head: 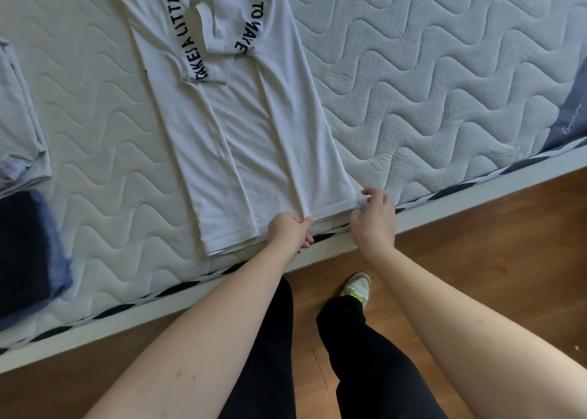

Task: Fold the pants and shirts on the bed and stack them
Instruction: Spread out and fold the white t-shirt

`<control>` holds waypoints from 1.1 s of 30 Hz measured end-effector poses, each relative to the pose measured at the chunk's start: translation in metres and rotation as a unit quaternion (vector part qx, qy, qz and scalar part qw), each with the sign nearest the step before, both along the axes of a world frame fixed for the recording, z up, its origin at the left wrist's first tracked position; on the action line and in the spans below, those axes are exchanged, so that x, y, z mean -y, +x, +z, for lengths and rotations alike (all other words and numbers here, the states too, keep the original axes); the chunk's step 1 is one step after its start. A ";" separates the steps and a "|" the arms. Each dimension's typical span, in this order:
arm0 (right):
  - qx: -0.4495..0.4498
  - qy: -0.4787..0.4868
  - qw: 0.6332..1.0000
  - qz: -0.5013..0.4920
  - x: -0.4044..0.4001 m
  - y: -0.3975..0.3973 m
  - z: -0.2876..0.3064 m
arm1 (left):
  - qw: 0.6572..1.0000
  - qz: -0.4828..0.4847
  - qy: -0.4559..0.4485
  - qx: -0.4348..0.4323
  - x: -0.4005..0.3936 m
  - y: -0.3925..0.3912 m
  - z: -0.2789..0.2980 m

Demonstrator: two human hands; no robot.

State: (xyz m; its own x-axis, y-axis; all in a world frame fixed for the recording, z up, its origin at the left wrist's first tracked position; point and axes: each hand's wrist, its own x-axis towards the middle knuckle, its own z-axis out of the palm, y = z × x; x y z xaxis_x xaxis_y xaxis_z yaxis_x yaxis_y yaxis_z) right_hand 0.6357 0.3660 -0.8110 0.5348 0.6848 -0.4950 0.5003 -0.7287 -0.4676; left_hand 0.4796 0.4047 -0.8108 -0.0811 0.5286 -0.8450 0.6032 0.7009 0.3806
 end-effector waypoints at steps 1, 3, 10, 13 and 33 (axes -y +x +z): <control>0.030 0.019 0.999 0.000 0.002 -0.005 0.002 | 1.000 -0.016 -0.013 0.001 0.000 -0.003 0.001; 0.070 0.044 0.996 0.026 0.000 -0.017 0.008 | 0.999 -0.032 -0.018 0.010 0.000 -0.010 0.002; 0.079 0.034 0.956 0.279 -0.057 -0.051 0.006 | 0.997 0.005 0.053 0.053 -0.042 -0.043 0.009; 0.085 -0.012 0.926 0.368 -0.059 -0.058 0.003 | 0.996 0.021 0.047 0.074 -0.067 -0.064 0.015; 0.065 -0.013 0.929 0.365 -0.250 -0.075 0.035 | 0.980 0.032 0.169 0.101 -0.273 -0.097 0.047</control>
State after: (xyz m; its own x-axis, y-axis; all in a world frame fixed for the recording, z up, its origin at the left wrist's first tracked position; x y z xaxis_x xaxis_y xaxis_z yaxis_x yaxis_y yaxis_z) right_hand 0.5608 0.6160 -0.7760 -0.0105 0.8775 -0.4795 0.9166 -0.1832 -0.3553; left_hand 0.3829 0.6782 -0.7634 0.0287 0.7810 -0.6238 0.4503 0.5471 0.7056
